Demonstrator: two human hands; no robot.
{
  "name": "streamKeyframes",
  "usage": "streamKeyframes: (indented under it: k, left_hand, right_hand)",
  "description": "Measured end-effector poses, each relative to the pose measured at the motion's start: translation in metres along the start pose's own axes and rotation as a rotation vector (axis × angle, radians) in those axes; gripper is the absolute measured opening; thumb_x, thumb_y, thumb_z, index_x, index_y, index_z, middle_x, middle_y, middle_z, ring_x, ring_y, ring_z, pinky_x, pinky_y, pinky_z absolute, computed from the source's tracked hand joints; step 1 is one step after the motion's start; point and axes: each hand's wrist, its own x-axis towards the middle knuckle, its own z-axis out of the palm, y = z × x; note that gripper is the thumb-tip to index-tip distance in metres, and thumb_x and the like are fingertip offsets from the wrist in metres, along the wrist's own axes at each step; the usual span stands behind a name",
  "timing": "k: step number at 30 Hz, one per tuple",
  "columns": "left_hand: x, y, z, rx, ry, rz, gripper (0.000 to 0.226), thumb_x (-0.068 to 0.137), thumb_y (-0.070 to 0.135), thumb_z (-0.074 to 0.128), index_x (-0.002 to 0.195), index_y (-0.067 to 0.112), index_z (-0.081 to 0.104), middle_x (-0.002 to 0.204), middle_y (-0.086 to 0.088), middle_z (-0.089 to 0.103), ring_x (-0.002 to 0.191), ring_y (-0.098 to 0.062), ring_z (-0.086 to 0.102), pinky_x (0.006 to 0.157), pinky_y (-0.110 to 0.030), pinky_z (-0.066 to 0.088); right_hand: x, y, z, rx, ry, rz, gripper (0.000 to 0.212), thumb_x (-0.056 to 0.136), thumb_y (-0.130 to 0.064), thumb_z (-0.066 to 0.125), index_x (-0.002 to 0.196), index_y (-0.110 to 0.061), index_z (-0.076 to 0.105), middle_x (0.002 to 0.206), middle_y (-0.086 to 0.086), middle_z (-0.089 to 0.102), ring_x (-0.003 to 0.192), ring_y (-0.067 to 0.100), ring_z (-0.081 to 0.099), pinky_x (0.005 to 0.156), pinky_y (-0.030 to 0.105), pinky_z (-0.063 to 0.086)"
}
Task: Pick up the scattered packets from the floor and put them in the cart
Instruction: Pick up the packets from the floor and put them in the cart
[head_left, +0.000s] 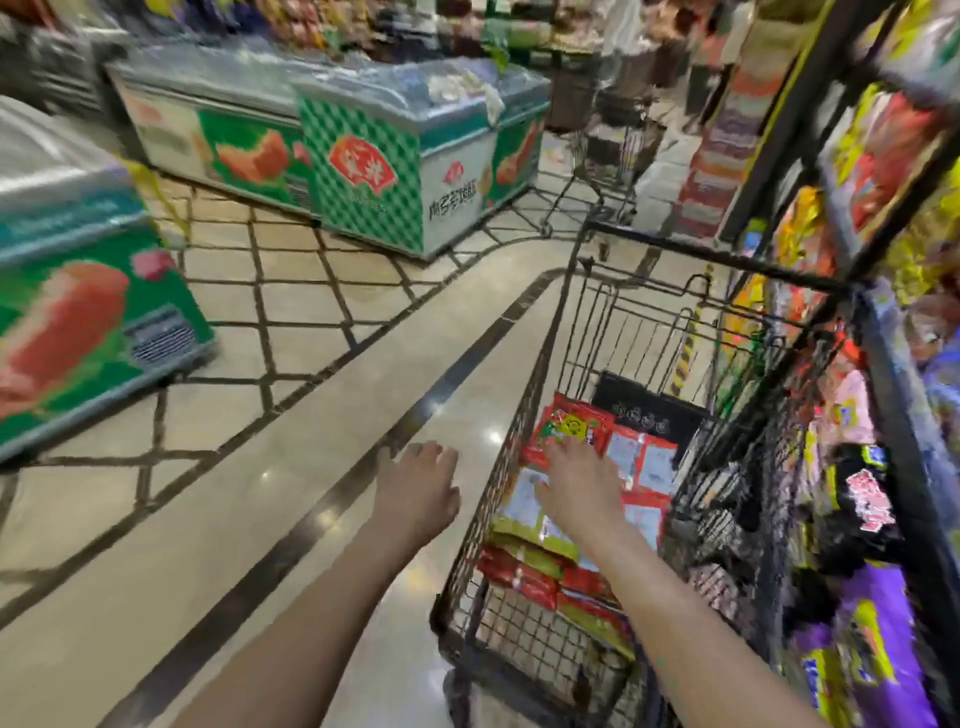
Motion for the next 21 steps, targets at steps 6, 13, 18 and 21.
streamKeyframes:
  k: [6,13,18,21]
  left_hand:
    - [-0.105,-0.133,-0.044,-0.017,0.081,-0.315,0.045,0.093,0.037,0.041,0.136,0.022,0.038,0.139,-0.001,0.043,0.130,-0.021,0.038,0.107,-0.045,0.022]
    - [-0.301,-0.296,-0.069,0.058,0.123,-0.773,0.043,0.094,0.032,0.040,0.135,0.021,0.037,0.133,-0.002,0.047,0.124,-0.023,0.042,0.101,-0.043,0.032]
    - [-0.482,-0.388,-0.071,0.125,0.132,-1.070,0.040,0.092,0.031,0.043,0.132,0.022,0.042,0.132,-0.001,0.049,0.122,-0.024,0.045,0.093,-0.037,0.037]
    - [-0.595,-0.422,-0.075,0.148,0.204,-1.227,0.041,0.085,0.024,0.057,0.125,0.019,0.052,0.122,-0.004,0.056,0.115,-0.028,0.054,0.091,-0.040,0.041]
  right_hand:
    - [-0.018,-0.158,-0.036,0.049,0.052,-0.334,0.047,0.090,-0.026,0.050,0.136,-0.022,0.040,0.134,0.003,0.048,0.123,0.025,0.045,0.091,0.035,0.040]
    - [-0.098,-0.397,-0.051,0.087,0.067,-0.795,0.043,0.091,-0.027,0.050,0.133,-0.022,0.043,0.132,0.002,0.050,0.122,0.023,0.045,0.095,0.035,0.039]
    - [-0.207,-0.569,-0.042,0.129,0.053,-1.121,0.046,0.092,-0.028,0.049,0.136,-0.022,0.039,0.133,0.002,0.049,0.122,0.024,0.046,0.091,0.034,0.043]
    - [-0.284,-0.661,-0.038,0.129,0.032,-1.307,0.051,0.091,-0.030,0.050,0.138,-0.019,0.035,0.135,0.004,0.046,0.125,0.025,0.044,0.095,0.036,0.041]
